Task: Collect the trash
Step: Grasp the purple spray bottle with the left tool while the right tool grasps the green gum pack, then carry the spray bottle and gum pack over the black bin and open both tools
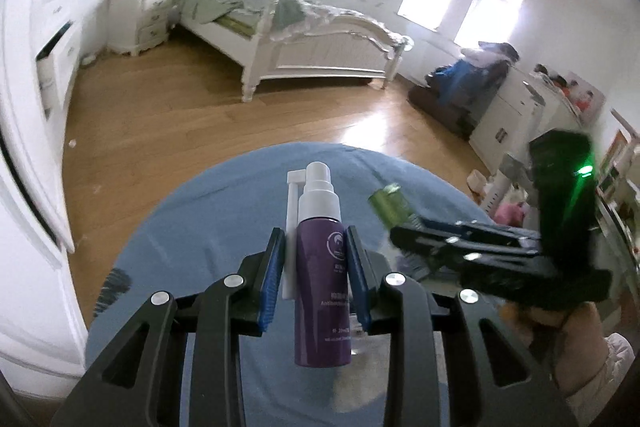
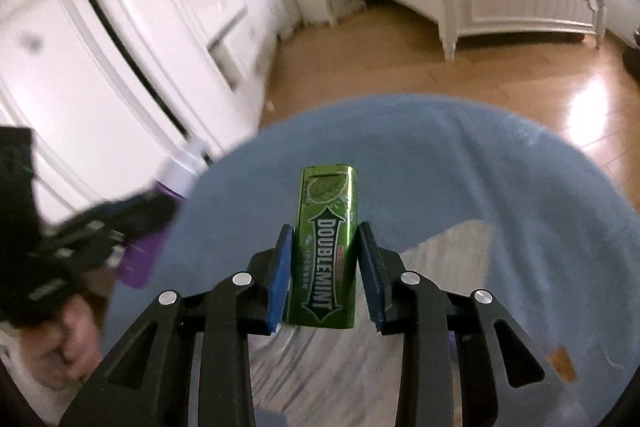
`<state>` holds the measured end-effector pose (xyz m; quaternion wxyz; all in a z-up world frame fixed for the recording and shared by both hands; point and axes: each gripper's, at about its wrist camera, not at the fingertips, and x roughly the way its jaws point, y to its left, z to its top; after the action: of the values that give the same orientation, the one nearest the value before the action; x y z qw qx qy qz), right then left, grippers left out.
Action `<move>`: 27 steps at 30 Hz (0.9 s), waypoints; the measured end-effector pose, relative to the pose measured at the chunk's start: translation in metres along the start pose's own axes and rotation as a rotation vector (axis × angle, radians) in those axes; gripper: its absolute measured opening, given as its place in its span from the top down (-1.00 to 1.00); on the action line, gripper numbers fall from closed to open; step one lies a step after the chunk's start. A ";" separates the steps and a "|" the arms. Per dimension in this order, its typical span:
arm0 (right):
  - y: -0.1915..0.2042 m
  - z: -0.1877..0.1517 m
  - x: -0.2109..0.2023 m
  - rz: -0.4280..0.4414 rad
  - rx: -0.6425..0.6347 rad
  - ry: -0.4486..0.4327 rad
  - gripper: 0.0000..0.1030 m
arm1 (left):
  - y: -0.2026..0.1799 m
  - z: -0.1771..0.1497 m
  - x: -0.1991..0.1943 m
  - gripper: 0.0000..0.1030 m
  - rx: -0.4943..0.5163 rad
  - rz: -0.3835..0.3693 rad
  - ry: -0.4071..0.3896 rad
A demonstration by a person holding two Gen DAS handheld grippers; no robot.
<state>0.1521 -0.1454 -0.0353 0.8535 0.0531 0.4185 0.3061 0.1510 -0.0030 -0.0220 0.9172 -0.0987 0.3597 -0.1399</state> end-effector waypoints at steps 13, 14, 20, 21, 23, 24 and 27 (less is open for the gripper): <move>-0.123 -0.075 -0.234 -0.207 0.167 -0.422 0.36 | -0.195 0.009 0.009 0.40 0.278 -0.208 -0.039; -0.136 -0.084 -0.244 -0.234 0.187 -0.440 0.36 | -0.214 0.006 0.014 0.40 0.301 -0.233 -0.034; -0.216 -0.144 -0.292 -0.335 0.334 -0.492 0.36 | -0.311 -0.017 0.043 0.40 0.436 -0.353 -0.006; -0.224 -0.151 -0.294 -0.343 0.350 -0.494 0.36 | -0.326 -0.022 0.050 0.40 0.454 -0.376 0.000; -0.243 -0.165 -0.295 -0.362 0.392 -0.497 0.36 | -0.345 -0.027 0.060 0.40 0.474 -0.402 0.006; -0.253 -0.173 -0.297 -0.366 0.410 -0.497 0.36 | -0.355 -0.030 0.066 0.40 0.481 -0.414 0.009; -0.275 -0.185 -0.292 -0.379 0.447 -0.491 0.36 | -0.373 -0.033 0.086 0.40 0.505 -0.429 0.008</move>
<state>0.0103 -0.5636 -0.0502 0.9371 0.2312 0.2604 0.0220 0.1190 -0.3850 0.0049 0.8609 0.0589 0.2880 -0.4151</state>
